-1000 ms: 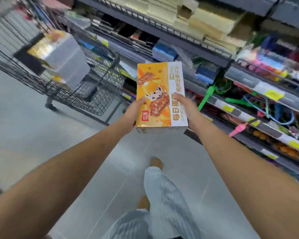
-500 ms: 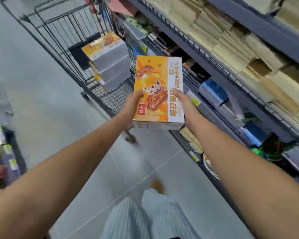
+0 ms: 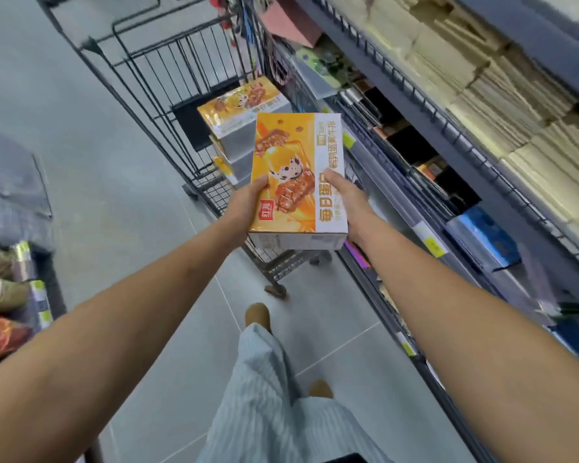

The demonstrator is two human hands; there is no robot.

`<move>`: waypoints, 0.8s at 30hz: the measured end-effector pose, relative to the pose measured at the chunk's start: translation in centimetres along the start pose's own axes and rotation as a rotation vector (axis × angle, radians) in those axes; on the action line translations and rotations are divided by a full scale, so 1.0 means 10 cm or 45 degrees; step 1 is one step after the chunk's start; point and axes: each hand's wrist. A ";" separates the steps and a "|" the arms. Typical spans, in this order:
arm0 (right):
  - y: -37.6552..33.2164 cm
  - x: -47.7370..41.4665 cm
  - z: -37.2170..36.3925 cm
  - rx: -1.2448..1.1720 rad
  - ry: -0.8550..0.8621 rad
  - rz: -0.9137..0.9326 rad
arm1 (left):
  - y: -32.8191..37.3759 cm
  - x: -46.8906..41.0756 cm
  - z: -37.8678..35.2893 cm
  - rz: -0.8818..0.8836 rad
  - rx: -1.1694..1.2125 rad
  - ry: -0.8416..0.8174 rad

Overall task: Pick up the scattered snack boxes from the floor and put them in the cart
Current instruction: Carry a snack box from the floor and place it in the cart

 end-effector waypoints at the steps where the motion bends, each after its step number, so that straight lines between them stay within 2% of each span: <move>1: -0.02 -0.07 -0.09 0.014 0.017 -0.010 | 0.05 -0.10 0.03 0.031 0.007 -0.003; 11: 0.03 -0.79 -0.84 0.080 0.080 -0.247 | 0.40 -1.24 0.42 0.292 -0.213 -0.048; 15: 0.20 -1.06 -0.97 0.078 0.153 -0.404 | 0.33 -1.65 0.43 0.453 -0.353 -0.082; 24: 0.72 -1.79 -1.07 0.113 0.299 -0.632 | 0.04 -2.69 0.20 0.545 -0.632 -0.171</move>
Point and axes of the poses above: each hand's wrist, its own x-axis away from the middle knuckle, its own z-axis out of the back of the hand, y = z × x, and after that the axes turned 10 degrees about y, right-handed
